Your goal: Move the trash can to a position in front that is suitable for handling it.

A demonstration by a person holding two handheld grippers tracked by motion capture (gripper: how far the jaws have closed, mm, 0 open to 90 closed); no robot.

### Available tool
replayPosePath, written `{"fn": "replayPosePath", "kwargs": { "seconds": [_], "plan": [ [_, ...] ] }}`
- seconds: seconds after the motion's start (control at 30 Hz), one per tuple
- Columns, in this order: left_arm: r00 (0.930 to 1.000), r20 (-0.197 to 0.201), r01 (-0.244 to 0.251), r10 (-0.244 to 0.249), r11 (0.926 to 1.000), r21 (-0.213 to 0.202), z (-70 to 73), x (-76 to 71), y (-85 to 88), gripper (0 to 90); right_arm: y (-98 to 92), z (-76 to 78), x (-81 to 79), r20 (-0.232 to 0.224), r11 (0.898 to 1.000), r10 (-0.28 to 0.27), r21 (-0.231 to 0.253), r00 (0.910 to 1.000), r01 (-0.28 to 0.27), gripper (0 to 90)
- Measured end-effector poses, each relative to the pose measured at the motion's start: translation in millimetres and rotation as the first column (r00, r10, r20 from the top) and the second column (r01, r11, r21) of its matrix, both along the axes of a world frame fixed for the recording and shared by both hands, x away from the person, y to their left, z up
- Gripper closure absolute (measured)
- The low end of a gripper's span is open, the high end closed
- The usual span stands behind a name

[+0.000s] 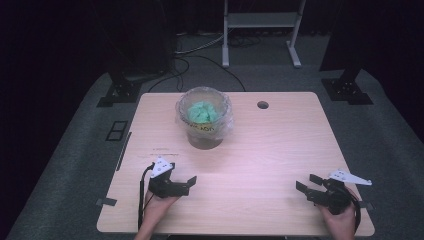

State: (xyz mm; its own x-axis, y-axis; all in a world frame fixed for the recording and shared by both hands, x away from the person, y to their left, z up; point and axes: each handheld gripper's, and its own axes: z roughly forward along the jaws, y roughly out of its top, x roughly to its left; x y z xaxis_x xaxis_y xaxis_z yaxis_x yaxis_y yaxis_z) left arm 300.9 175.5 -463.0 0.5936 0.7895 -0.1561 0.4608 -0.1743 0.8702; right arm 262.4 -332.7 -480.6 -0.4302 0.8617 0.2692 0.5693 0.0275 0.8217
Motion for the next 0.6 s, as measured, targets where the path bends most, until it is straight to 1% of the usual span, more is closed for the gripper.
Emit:
{"fn": "replayPosePath", "kwargs": {
  "seconds": [0.07, 0.23, 0.33, 0.37, 0.43, 0.5, 0.6],
  "plan": [
    [1.0, -0.003, -0.003, 0.003, 0.9999, -0.016, 1.8, 0.7, 0.4, 0.0, -0.2, -1.1, 0.3, -0.001, 1.0, 0.002, 0.0, 1.0, -0.002, 27.2],
    [1.0, -0.005, -0.007, 0.007, 0.9996, -0.026, 4.4, 1.2, -0.2, 0.0, -0.5, -2.3, 0.2, -0.008, 1.0, 0.004, 0.003, 1.0, -0.003, 27.3],
    [1.0, -0.004, -0.005, 0.004, 0.9995, -0.03, 8.3, 1.8, -0.7, 0.0, -0.9, -1.8, 0.2, -0.008, 1.0, 0.001, 0.008, 1.0, -0.001, 27.2],
    [0.9999, 0.0, -0.01, 0.01, 0.9993, -0.037, 10.5, 2.1, 0.1, 0.0, -1.1, -1.7, 0.0, -0.009, 1.0, -0.007, 0.01, 0.9999, 0.007, 27.2],
    [0.9999, 0.0, -0.011, 0.011, 0.9976, -0.068, 15.0, 3.3, 2.1, 0.0, -1.7, -1.8, -0.3, -0.008, 1.0, -0.015, 0.012, 0.9998, 0.015, 27.3],
    [0.9998, 0.01, -0.016, 0.017, 0.9969, -0.077, 22.7, 7.3, 3.9, 0.0, -2.3, -1.5, -1.0, -0.008, 1.0, -0.021, 0.013, 0.9997, 0.021, 27.2],
    [0.9998, 0.007, -0.016, 0.016, 0.9959, -0.089, 27.6, 11.5, 4.5, 0.0, -3.2, -1.1, -1.2, -0.008, 1.0, -0.025, 0.012, 0.9997, 0.025, 27.2]
  ]
}}
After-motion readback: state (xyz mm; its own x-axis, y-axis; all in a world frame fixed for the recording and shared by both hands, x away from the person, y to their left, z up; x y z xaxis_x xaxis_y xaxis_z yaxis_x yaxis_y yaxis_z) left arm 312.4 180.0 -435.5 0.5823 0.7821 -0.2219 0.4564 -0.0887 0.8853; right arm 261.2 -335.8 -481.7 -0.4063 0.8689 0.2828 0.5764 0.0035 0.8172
